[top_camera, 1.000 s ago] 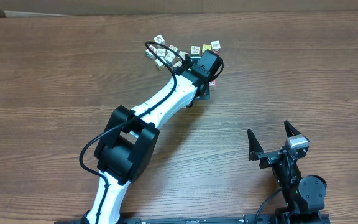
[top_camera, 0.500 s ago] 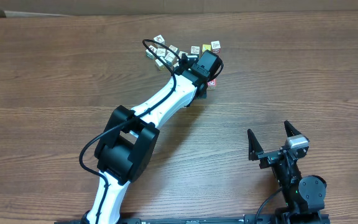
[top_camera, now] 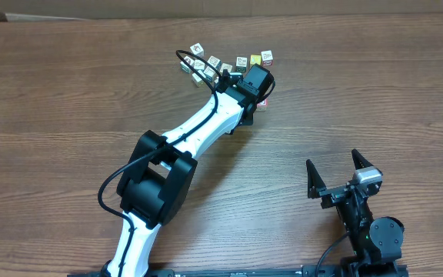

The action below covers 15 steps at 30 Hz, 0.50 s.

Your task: Form a horizontal line

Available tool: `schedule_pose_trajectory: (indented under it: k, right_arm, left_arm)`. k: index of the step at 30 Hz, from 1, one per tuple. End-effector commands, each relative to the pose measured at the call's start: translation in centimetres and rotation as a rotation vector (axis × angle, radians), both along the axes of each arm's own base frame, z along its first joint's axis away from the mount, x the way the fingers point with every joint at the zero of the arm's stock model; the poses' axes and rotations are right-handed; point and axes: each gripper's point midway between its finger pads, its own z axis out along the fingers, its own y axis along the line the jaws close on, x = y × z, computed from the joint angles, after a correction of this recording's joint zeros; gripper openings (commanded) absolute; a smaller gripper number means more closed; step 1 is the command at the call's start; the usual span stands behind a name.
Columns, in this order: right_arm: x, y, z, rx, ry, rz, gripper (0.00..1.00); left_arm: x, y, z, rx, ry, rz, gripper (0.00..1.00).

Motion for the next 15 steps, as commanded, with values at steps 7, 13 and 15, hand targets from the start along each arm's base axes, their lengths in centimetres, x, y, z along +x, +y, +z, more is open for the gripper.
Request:
schedule_pose_trajectory:
  k: [7, 13, 15]
  right_arm:
    - [0.02, -0.03, -0.25, -0.004, -0.002, -0.001, 1.00]
    - [0.02, -0.03, -0.25, -0.004, -0.002, -0.001, 1.00]
    - [0.02, -0.03, -0.25, -0.004, -0.002, -0.001, 1.00]
  left_arm:
    - [0.21, -0.09, 0.78, -0.031, 0.004, 0.015, 0.05]
    - [-0.02, 0.02, 0.69, -0.027, 0.014, 0.015, 0.05]
    - [-0.07, 0.05, 0.68, -0.026, 0.017, 0.015, 0.05]
